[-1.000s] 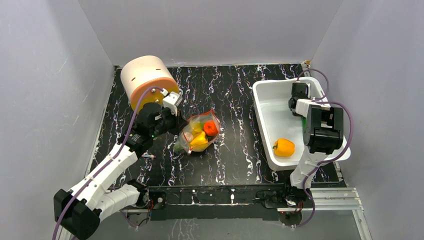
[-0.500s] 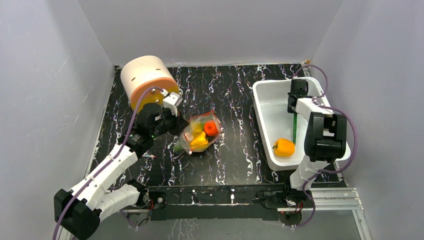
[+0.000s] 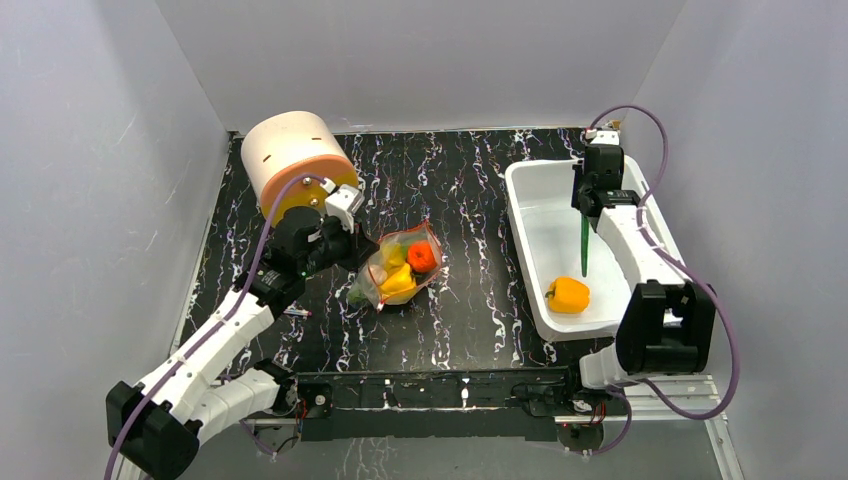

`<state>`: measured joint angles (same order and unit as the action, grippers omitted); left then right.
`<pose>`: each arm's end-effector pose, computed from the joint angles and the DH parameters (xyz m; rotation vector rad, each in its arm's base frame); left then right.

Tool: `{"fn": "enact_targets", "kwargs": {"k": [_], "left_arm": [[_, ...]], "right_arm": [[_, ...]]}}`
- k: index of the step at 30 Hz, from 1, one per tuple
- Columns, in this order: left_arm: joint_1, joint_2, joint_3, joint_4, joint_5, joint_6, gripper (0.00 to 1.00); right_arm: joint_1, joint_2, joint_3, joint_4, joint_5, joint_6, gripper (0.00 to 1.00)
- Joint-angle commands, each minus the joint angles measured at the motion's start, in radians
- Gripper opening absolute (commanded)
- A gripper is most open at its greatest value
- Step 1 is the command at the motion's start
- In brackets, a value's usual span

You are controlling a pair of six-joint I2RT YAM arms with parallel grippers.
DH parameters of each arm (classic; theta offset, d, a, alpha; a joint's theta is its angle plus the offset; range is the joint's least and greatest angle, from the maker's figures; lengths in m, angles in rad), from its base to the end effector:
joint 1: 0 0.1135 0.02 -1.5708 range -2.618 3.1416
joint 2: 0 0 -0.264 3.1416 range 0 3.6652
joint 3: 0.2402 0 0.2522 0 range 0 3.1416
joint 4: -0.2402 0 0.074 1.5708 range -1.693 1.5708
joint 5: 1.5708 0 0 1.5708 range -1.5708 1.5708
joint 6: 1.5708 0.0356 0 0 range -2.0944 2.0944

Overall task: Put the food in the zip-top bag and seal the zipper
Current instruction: Place the fake vegetable in the zipper food storage bag.

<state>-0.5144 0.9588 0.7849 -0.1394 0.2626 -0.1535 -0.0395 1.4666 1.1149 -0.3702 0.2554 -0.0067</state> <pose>0.1897 -0.1178 0.3129 0.5275 1.8611 -0.6992 0.3240 -0.0218 0.2763 0.1697 2.2780 -0.3165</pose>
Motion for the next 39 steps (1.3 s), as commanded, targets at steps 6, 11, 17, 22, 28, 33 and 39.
{"fn": "enact_targets", "kwargs": {"k": [6, 11, 17, 22, 28, 33, 39], "left_arm": [[-0.002, -0.015, 0.039, 0.025, 0.037, -0.018, 0.0], [-0.002, -0.003, 0.073, 0.019, 0.053, -0.054, 0.0], [-0.001, -0.015, 0.076, 0.01, 0.043, -0.082, 0.0], [-0.002, -0.017, 0.101, -0.005, 0.04, -0.112, 0.0], [-0.002, -0.008, 0.131, 0.0, 0.084, -0.153, 0.0], [-0.002, -0.014, 0.125, 0.04, 0.12, -0.2, 0.0], [-0.002, -0.01, 0.122, 0.066, 0.142, -0.241, 0.0]], "right_arm": [[0.093, -0.168, 0.046, -0.006, -0.089, 0.007, 0.13], [0.185, -0.223, 0.032, 0.026, -0.104, 0.029, 0.13], [0.266, -0.284, 0.082, 0.035, -0.157, 0.042, 0.13], [0.316, -0.313, 0.137, 0.028, -0.314, 0.075, 0.13], [0.368, -0.398, 0.092, 0.16, -0.521, 0.058, 0.13], [0.378, -0.501, -0.016, 0.354, -0.677, 0.125, 0.12], [0.388, -0.575, -0.161, 0.705, -0.797, 0.309, 0.11]]}}
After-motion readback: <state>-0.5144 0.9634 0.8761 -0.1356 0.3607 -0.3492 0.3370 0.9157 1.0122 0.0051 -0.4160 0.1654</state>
